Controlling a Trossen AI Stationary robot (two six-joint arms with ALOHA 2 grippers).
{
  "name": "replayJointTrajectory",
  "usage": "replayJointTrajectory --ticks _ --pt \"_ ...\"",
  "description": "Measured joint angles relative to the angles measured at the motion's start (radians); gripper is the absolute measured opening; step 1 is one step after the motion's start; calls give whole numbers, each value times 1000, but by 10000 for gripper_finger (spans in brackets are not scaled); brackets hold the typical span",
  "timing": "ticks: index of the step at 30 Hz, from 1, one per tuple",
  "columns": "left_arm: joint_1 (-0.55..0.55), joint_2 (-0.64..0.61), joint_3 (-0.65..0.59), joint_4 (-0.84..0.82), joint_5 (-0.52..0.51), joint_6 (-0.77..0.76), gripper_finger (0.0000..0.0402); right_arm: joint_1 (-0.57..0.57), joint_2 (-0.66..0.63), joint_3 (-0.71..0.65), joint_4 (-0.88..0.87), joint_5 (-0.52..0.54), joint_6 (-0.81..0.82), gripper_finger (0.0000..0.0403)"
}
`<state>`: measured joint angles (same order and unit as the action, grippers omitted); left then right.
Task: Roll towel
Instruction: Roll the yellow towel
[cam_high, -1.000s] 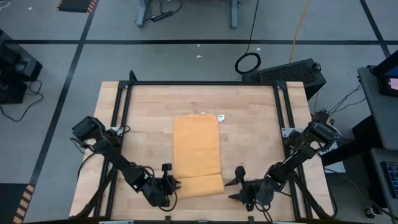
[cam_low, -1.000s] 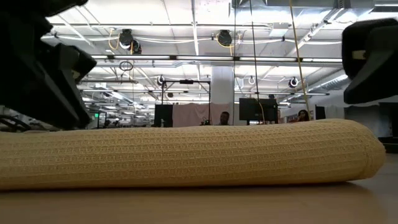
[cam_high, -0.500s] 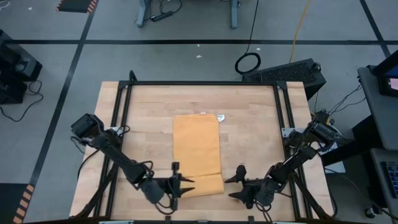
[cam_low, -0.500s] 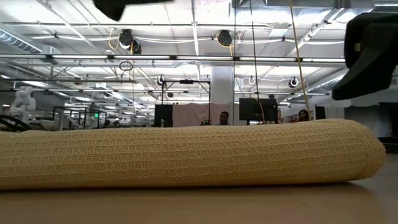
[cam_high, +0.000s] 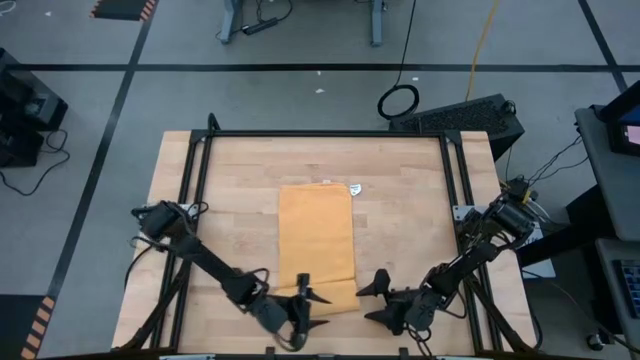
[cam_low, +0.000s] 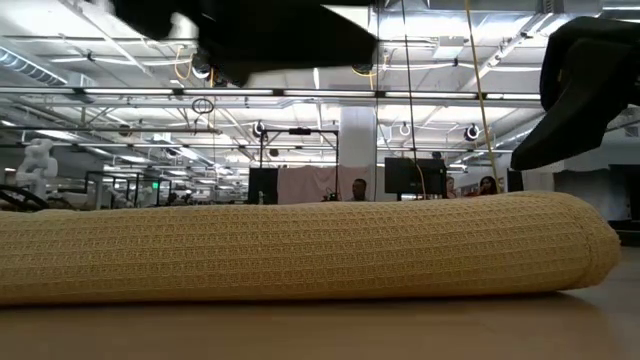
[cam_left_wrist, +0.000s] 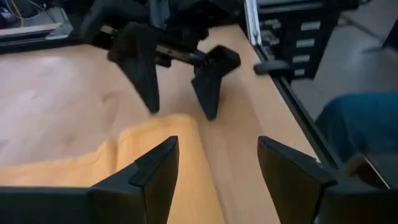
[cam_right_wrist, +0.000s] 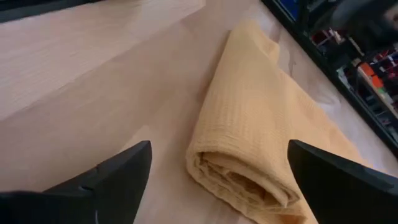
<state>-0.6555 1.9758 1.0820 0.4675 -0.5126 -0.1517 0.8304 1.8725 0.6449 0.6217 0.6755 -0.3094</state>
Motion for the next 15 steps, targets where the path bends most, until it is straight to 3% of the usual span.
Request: replayJointTrajectory --ticks 7,15 --pt "80 143 120 -26 104 -20 224 -19 -1 1 -15 25 -51 366" --pt "136 147 129 -279 165 -261 224 -40 -2 79 -240 16 -1 366"
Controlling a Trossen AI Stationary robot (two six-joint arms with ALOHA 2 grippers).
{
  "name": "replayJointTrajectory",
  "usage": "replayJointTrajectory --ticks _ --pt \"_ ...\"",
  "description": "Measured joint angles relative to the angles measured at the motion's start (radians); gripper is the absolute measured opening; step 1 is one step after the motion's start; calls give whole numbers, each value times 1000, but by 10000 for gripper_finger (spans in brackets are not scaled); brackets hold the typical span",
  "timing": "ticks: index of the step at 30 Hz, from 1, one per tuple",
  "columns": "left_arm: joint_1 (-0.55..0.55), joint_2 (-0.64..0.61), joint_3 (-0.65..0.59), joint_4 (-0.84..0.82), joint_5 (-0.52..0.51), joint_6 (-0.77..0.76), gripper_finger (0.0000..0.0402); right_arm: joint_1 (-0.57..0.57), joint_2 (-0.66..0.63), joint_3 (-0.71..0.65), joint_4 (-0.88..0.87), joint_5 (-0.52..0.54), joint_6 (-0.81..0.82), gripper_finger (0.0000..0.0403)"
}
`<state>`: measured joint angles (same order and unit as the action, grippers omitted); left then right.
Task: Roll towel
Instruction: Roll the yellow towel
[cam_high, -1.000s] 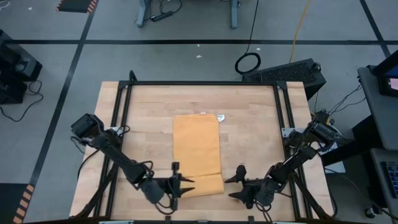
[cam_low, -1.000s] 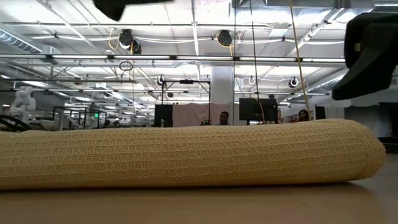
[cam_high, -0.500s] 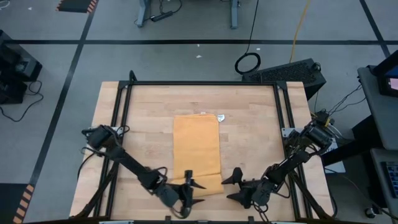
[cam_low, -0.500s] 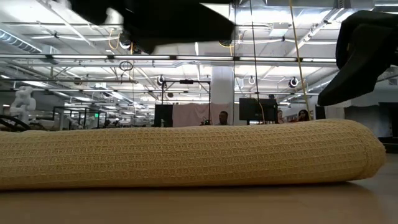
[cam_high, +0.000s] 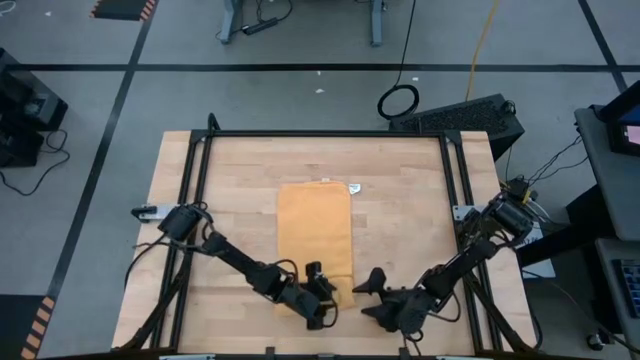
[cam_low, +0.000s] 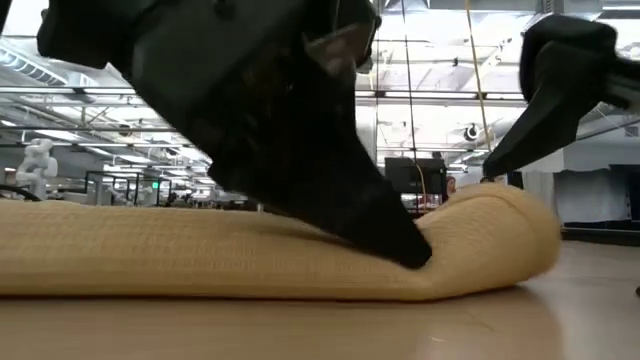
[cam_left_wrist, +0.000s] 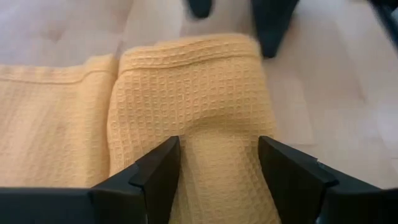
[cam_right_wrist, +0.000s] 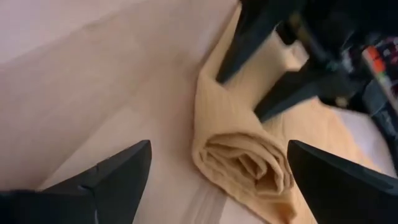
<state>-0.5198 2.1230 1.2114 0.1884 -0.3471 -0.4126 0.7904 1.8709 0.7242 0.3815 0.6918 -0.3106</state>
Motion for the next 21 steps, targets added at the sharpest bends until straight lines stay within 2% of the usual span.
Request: replayJointTrajectory --ticks 4,12,17,21 --pt "0 -3 0 5 8 1 224 -23 0 16 -68 -24 38 358" --pt "1 -3 0 4 11 7 224 -48 1 14 -36 -29 -64 353" --pt "1 -3 0 9 13 8 224 -85 2 12 -35 -91 -66 352" --pt "1 -3 0 11 15 7 224 -102 2 11 -20 -98 -59 352"
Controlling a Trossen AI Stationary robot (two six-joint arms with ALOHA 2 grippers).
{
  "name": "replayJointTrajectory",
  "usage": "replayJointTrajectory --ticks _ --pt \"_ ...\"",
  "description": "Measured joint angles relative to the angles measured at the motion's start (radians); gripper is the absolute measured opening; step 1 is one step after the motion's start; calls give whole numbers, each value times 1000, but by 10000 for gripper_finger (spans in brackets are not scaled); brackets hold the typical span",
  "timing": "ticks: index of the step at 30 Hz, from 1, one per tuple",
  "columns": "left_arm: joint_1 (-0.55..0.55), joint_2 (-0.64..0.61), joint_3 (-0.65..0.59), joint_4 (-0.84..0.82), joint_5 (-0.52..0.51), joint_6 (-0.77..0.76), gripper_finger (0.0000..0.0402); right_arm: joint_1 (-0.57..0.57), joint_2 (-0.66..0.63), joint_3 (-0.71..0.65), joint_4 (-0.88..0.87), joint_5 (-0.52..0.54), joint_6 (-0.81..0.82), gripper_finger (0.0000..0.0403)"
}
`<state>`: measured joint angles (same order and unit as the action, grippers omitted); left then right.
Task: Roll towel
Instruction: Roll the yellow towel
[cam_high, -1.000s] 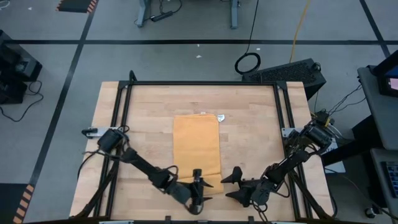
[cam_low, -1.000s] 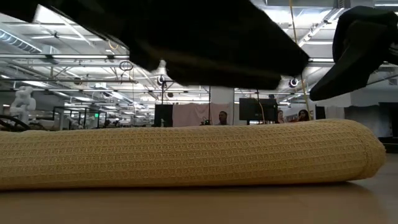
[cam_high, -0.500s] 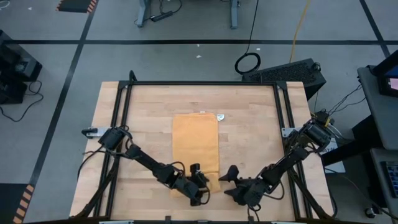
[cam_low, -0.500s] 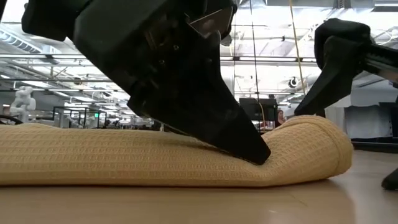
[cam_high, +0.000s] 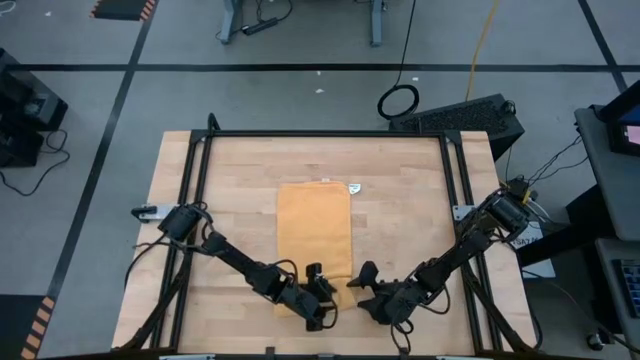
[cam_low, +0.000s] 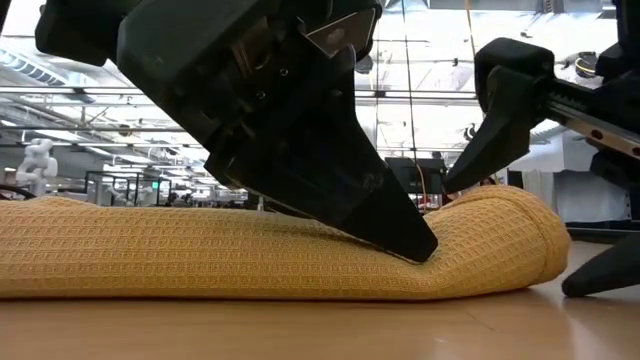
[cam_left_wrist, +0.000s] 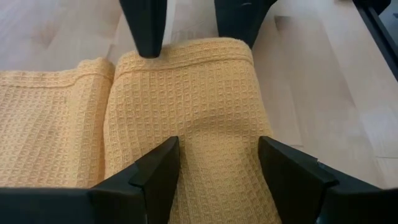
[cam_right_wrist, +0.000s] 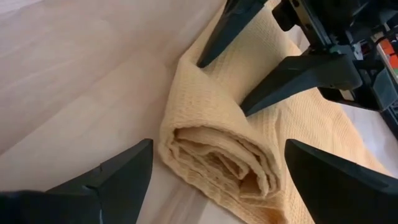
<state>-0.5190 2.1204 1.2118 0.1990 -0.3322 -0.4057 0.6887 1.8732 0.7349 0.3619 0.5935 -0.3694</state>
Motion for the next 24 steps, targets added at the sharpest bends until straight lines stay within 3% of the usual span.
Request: replayJointTrajectory --ticks 13,16,24 --pt "1 0 0 1 1 2 224 -71 1 0 39 -97 25 347" --pt "1 0 0 1 2 2 224 -82 2 0 44 -138 24 319" --pt "1 0 0 2 3 4 224 -103 3 -1 44 -241 31 196"
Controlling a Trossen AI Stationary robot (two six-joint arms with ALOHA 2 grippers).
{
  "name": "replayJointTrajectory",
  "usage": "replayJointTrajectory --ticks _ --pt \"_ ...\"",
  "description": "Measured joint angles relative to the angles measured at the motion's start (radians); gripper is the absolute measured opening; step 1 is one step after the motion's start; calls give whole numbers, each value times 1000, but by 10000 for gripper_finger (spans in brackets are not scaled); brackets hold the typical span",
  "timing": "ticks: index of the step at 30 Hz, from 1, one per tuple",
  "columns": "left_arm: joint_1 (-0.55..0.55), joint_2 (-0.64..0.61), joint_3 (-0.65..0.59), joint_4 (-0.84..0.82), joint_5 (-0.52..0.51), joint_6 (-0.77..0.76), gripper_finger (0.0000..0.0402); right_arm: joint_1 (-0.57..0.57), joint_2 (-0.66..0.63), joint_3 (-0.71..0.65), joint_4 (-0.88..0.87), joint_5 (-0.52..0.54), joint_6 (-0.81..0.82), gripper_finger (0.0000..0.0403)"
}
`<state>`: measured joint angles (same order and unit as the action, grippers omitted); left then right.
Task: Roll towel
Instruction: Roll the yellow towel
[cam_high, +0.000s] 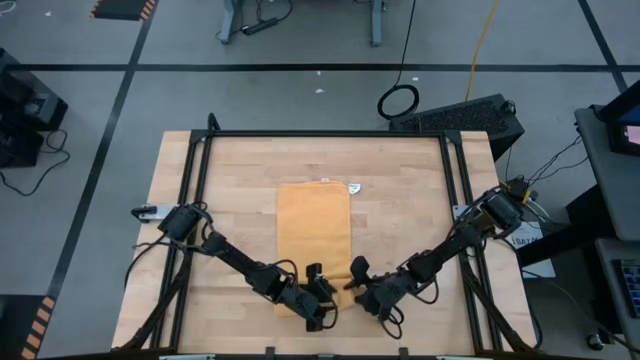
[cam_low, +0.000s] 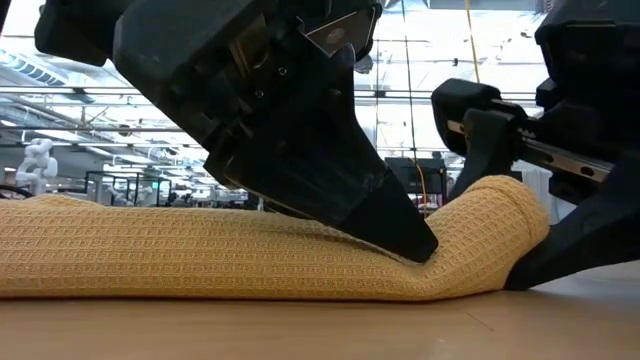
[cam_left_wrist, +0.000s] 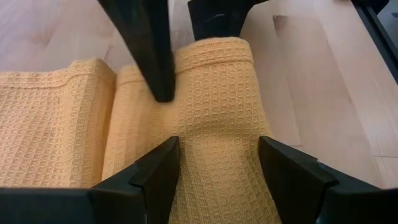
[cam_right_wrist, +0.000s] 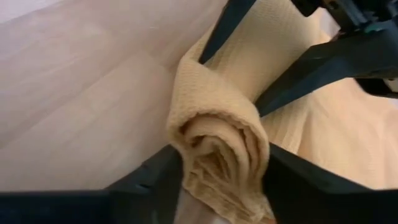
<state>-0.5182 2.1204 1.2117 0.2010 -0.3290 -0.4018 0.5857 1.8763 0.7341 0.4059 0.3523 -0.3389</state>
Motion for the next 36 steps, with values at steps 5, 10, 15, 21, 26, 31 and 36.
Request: replayJointTrajectory --ticks 5,10,15,21,26,31,36 --pt "-5 -17 -2 0 4 -2 224 -7 1 0 4 -40 36 113" --pt "-27 -71 -2 -4 3 -34 224 -8 1 0 3 -19 65 25" --pt "-79 -180 -1 -119 -23 -13 224 -10 1 0 2 -21 98 15" --pt "-223 -251 1 -513 -229 -174 224 -18 0 1 3 -32 179 6" --pt "-351 -209 -18 -611 -277 -219 224 -34 -1 1 3 -40 212 5" --pt "-415 -183 -34 -683 -370 -217 224 -38 -1 1 2 -42 222 5" --pt "-428 -154 -39 -822 -414 -188 228 -38 -1 1 1 -43 223 5"
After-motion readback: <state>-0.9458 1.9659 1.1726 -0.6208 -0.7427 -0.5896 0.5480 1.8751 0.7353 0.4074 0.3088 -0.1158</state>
